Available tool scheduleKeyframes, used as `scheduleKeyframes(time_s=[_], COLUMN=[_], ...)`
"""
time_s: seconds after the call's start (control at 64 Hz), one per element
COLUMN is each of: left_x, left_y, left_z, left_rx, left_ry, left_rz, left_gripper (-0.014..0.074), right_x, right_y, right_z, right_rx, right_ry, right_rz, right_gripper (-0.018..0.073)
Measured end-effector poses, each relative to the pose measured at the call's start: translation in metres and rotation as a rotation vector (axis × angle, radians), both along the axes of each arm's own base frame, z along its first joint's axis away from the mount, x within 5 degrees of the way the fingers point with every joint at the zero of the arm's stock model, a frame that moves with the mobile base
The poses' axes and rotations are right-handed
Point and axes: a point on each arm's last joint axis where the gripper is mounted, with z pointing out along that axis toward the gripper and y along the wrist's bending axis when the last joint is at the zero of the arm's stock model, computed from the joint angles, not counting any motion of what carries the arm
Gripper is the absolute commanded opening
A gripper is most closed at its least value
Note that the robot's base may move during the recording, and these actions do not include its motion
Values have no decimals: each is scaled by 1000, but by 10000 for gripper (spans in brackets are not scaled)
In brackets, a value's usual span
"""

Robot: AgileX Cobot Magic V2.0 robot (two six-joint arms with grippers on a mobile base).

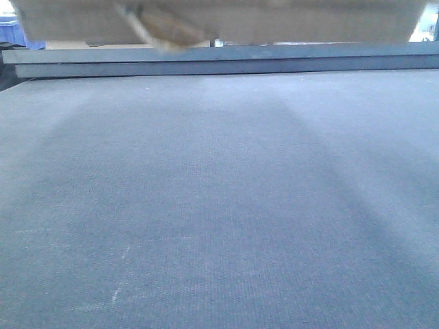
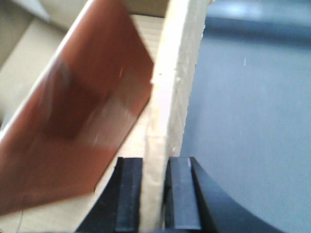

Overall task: Stack two boxes on right shelf middle
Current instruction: 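Lift the two stacked boxes off the table with both grippers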

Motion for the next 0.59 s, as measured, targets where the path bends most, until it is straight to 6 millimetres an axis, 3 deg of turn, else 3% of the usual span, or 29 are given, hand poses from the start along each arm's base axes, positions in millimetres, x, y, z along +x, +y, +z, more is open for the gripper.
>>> scheduleKeyframes(time_s=[0.593], left_x=[-1], left_y=[0], left_z=[1], left_rx=[-2], left_ry=[-6], left_rz=[-2], left_gripper=[-111], right_x=[-2], right_y=[-1], right_z=[2], right_rx=[3], right_ry=[-8], right_rz=[0], right_gripper=[-154])
